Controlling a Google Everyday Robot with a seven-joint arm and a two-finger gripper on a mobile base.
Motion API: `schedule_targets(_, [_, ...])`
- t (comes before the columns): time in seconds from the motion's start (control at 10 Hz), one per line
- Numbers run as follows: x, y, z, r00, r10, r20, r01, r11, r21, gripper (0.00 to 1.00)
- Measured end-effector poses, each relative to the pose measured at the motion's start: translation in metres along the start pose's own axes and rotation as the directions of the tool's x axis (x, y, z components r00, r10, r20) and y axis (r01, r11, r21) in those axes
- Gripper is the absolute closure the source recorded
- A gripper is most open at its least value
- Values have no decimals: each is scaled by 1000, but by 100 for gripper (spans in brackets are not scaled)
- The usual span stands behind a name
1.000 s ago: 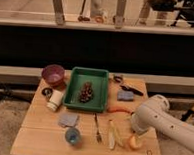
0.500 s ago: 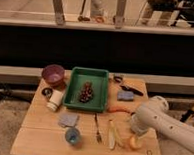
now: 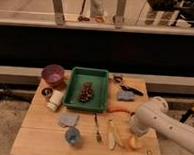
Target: Place apple in plastic cup
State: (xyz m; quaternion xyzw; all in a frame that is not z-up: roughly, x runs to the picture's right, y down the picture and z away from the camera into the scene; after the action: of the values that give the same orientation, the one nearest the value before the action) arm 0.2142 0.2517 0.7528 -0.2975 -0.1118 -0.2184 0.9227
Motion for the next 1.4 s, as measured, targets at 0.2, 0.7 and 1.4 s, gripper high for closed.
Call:
schedule_targets(0.2, [0, 2, 1, 1000, -15, 3, 15, 1000, -5, 20])
schedule_targets(0.7, [-1, 3, 3, 999, -45, 11, 46, 999, -11, 20])
schedule_targets(1.4, [14, 9, 3, 997, -69, 46, 69, 998, -5, 20])
